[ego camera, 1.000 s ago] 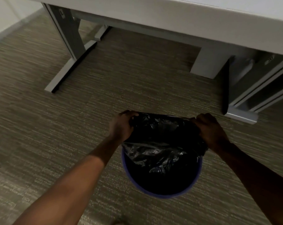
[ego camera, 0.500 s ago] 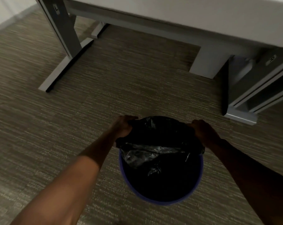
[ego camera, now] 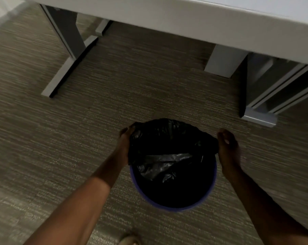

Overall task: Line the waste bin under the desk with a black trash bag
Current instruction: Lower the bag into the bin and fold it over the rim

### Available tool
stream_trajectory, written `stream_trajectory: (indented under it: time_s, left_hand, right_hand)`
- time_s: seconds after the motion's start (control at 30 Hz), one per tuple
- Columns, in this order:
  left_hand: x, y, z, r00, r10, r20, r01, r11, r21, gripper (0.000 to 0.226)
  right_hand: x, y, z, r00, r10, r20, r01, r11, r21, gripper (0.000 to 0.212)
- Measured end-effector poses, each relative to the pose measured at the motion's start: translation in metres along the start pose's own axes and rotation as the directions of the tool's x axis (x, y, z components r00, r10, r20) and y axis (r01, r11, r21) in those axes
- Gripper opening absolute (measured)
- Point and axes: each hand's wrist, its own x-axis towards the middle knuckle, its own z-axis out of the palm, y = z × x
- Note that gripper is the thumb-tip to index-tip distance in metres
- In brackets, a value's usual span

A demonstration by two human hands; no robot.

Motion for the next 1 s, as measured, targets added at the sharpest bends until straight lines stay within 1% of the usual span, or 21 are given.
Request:
stream_trajectory:
  time_s: [0.03, 0.1, 0.13, 0.17, 0.27, 0.37, 0.43, 0.5, 0.53, 0.63, 0.7, 0.73, 0.77, 0.8, 0.83, 0.87, 0.9, 0.93, 0.97, 1.0]
  left_hand:
    - [0.001, -0.003, -0.001, 0.998, -0.009, -0.066, 0.01, 1.0, 0.019, 0.04]
    - [0.002, -0.003, -0.004, 0.969, -0.056, -0.242, 0.086, 0.99, 0.113, 0.032]
    - [0.006, -0.002, -0.007, 0.952, -0.064, -0.298, 0.114, 0.982, 0.154, 0.029]
    - [0.009, -0.002, -0.012, 0.944, -0.062, -0.325, 0.122, 0.978, 0.169, 0.026]
    - [0.014, 0.0, -0.018, 0.922, -0.056, -0.383, 0.146, 0.967, 0.209, 0.021]
    - [0.017, -0.001, -0.023, 0.911, 0.009, -0.412, 0.128, 0.944, 0.303, 0.028]
    - [0.017, -0.002, -0.027, 0.92, 0.0, -0.392, 0.139, 0.935, 0.326, 0.03]
    - [0.014, -0.004, -0.029, 0.93, -0.068, -0.361, 0.19, 0.929, 0.316, 0.019]
    - [0.011, -0.004, -0.028, 0.936, -0.105, -0.336, 0.215, 0.927, 0.308, 0.018]
    - [0.002, -0.005, -0.026, 0.961, -0.203, -0.19, 0.243, 0.945, 0.219, 0.033]
    - [-0.005, -0.002, -0.027, 0.954, -0.295, -0.063, 0.3, 0.947, 0.113, 0.046]
    - [-0.006, -0.002, -0.028, 0.945, -0.327, -0.015, 0.327, 0.942, 0.08, 0.055]
    - [-0.009, -0.001, -0.028, 0.937, -0.35, 0.02, 0.348, 0.936, 0.045, 0.063]
    - [-0.011, -0.002, -0.026, 0.936, -0.352, 0.024, 0.352, 0.936, 0.025, 0.066]
    - [-0.013, -0.006, -0.023, 0.949, -0.312, -0.044, 0.313, 0.949, 0.025, 0.066]
    - [-0.016, -0.01, -0.021, 0.961, -0.195, -0.195, 0.219, 0.969, 0.112, 0.065]
    - [-0.021, -0.013, -0.021, 0.941, -0.003, -0.339, 0.102, 0.957, 0.272, 0.067]
    - [-0.029, -0.017, -0.022, 0.903, 0.209, -0.376, -0.024, 0.898, 0.44, 0.069]
    - [-0.038, -0.022, -0.022, 0.861, 0.385, -0.332, -0.153, 0.819, 0.553, 0.068]
    - [-0.048, -0.029, -0.022, 0.833, 0.492, -0.253, -0.248, 0.741, 0.625, 0.066]
  right_hand:
    - [-0.008, 0.004, -0.001, 0.999, -0.039, 0.034, 0.04, 0.999, -0.019, 0.031]
    - [-0.017, 0.01, -0.004, 0.99, -0.068, 0.125, 0.086, 0.987, -0.138, 0.027]
    - [-0.02, 0.012, -0.006, 0.986, -0.072, 0.153, 0.101, 0.977, -0.19, 0.026]
    - [-0.021, 0.014, -0.009, 0.984, -0.061, 0.167, 0.096, 0.973, -0.21, 0.026]
    - [-0.024, 0.012, -0.018, 0.982, 0.003, 0.191, 0.033, 0.982, -0.186, 0.018]
    - [-0.019, 0.014, -0.025, 0.976, -0.018, 0.218, 0.078, 0.961, -0.266, 0.027]
    - [-0.014, 0.022, -0.03, 0.973, -0.028, 0.231, 0.094, 0.955, -0.282, 0.034]
    - [-0.013, 0.031, -0.035, 0.973, -0.026, 0.228, 0.094, 0.952, -0.293, 0.036]
    - [-0.012, 0.035, -0.037, 0.971, -0.019, 0.238, 0.092, 0.948, -0.303, 0.035]
    - [-0.011, 0.049, -0.039, 0.964, 0.04, 0.264, 0.039, 0.957, -0.288, 0.035]
    - [-0.013, 0.049, -0.04, 0.958, 0.107, 0.268, -0.074, 0.989, -0.129, 0.037]
    - [-0.015, 0.045, -0.041, 0.949, 0.177, 0.259, -0.181, 0.983, -0.009, 0.038]
    - [-0.016, 0.042, -0.041, 0.942, 0.244, 0.231, -0.273, 0.956, 0.106, 0.038]
    - [-0.018, 0.04, -0.041, 0.939, 0.298, 0.175, -0.33, 0.922, 0.204, 0.037]
    - [-0.02, 0.038, -0.041, 0.936, 0.338, 0.097, -0.352, 0.897, 0.268, 0.037]
    - [-0.022, 0.037, -0.041, 0.931, 0.365, 0.004, -0.35, 0.89, 0.292, 0.038]
    - [-0.027, 0.036, -0.04, 0.922, 0.377, -0.086, -0.341, 0.897, 0.28, 0.041]
    - [-0.034, 0.036, -0.038, 0.913, 0.376, -0.156, -0.331, 0.909, 0.254, 0.044]
    - [-0.044, 0.037, -0.037, 0.908, 0.369, -0.196, -0.322, 0.918, 0.233, 0.046]
    - [-0.056, 0.037, -0.034, 0.91, 0.361, -0.207, -0.316, 0.923, 0.218, 0.048]
